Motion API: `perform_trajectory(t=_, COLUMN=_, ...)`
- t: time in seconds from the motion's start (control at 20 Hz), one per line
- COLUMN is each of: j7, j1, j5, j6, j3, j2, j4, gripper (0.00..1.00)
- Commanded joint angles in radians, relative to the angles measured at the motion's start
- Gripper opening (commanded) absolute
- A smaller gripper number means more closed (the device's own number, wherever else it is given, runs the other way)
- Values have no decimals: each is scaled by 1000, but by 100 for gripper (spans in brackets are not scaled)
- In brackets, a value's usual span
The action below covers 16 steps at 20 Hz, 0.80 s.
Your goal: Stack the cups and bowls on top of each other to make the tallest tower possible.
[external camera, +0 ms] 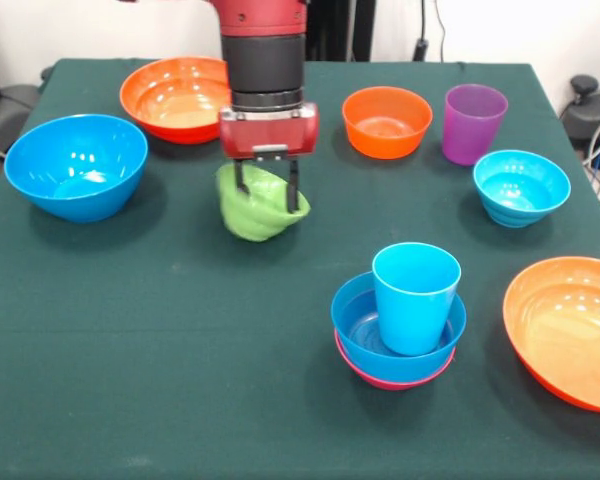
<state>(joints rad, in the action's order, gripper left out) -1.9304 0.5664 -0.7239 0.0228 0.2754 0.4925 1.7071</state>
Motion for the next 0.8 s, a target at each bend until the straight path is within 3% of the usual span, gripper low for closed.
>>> perform_trajectory(t=0.05, j7=58, j1=37, j5=-31, j6=109, j3=111, j2=18, j4=1, gripper=100)
perform_trajectory(t=0.35, j7=66, j1=49, j5=-40, j6=116, j3=121, j2=-2, j4=-13, gripper=100)
perform_trajectory(t=0.8, j7=29, j1=-2, j5=-37, j6=99, j3=74, j2=-8, j4=-23, gripper=100)
